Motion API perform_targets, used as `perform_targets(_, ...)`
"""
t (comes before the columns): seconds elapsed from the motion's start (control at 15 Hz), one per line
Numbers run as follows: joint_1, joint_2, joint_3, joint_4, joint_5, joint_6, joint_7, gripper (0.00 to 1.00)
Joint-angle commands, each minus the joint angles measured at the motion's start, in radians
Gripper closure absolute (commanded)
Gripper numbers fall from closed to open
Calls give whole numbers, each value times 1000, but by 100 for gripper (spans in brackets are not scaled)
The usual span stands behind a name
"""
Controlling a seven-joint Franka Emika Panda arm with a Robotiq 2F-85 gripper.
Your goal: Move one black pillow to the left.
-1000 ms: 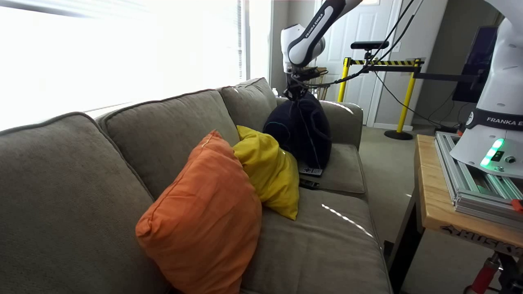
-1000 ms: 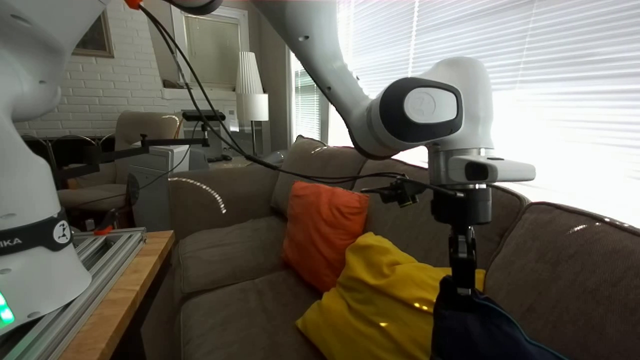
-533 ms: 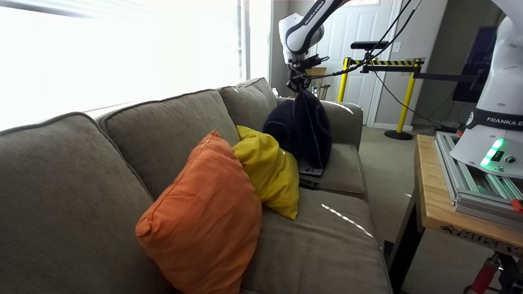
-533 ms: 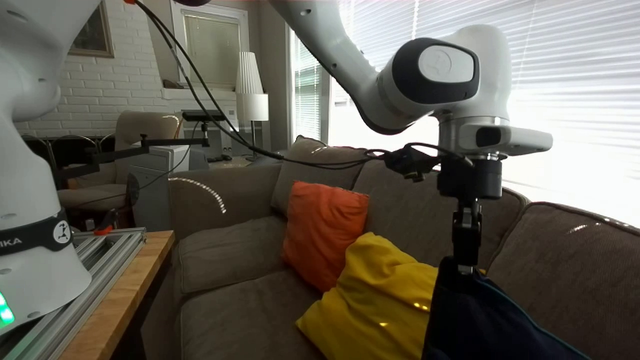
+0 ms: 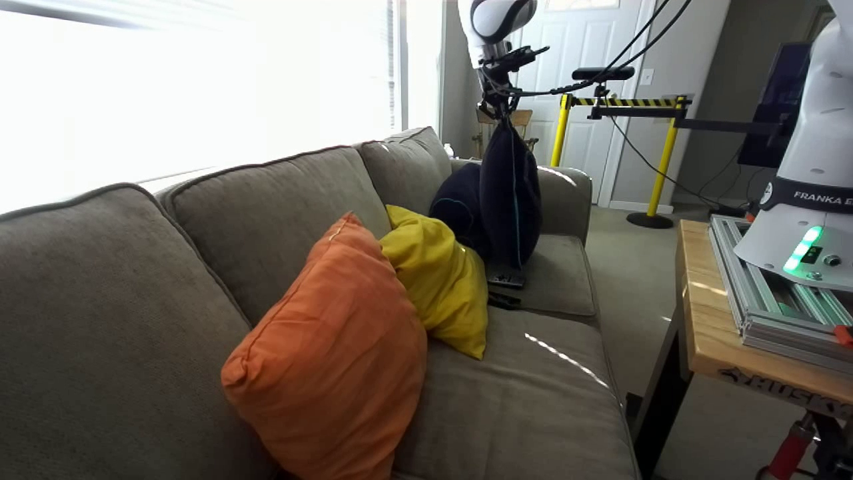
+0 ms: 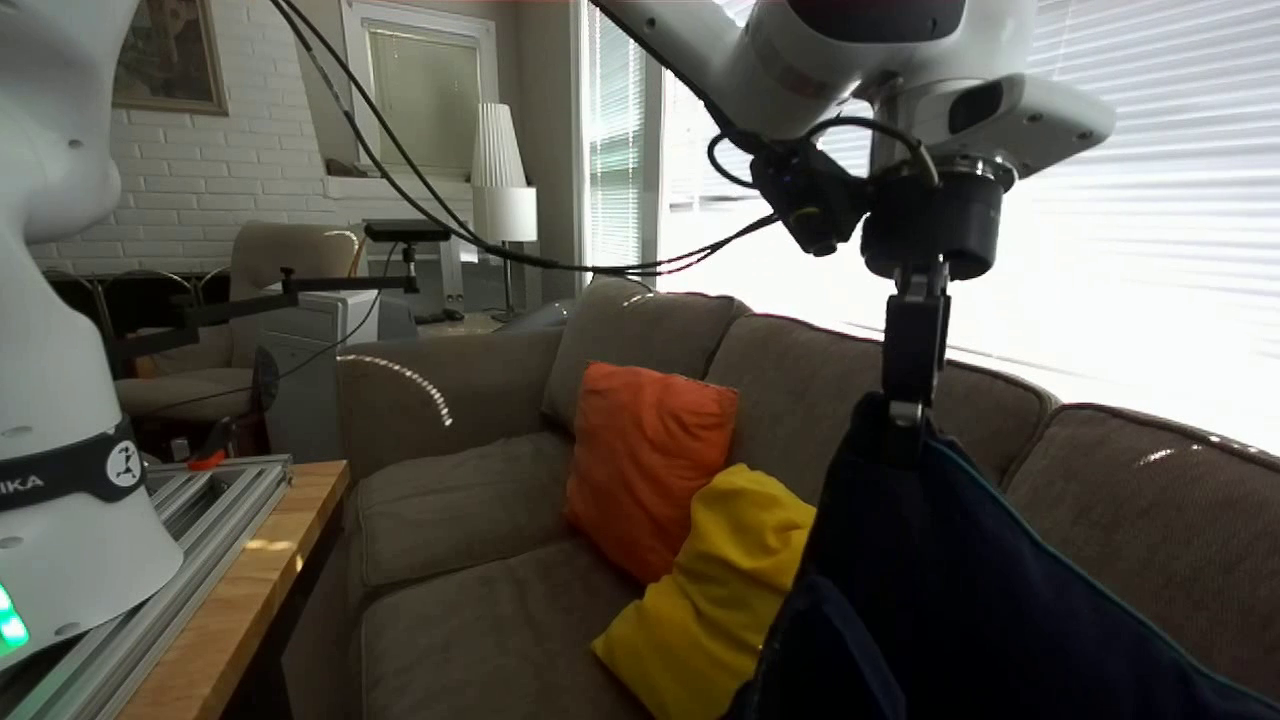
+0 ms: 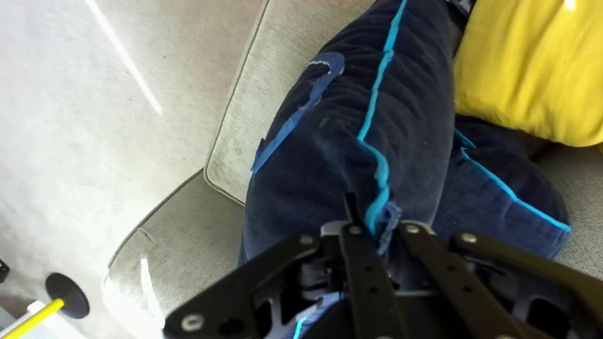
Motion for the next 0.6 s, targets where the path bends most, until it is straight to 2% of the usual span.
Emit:
perform_targets(0.0,0,-131,58,-49,-29,-125,1,98)
perform_targets(0.47,8,-251,183,-100,5,-260,26,98)
perform_targets(0.53,-15,-180,183,-54,-3,-235,8,92)
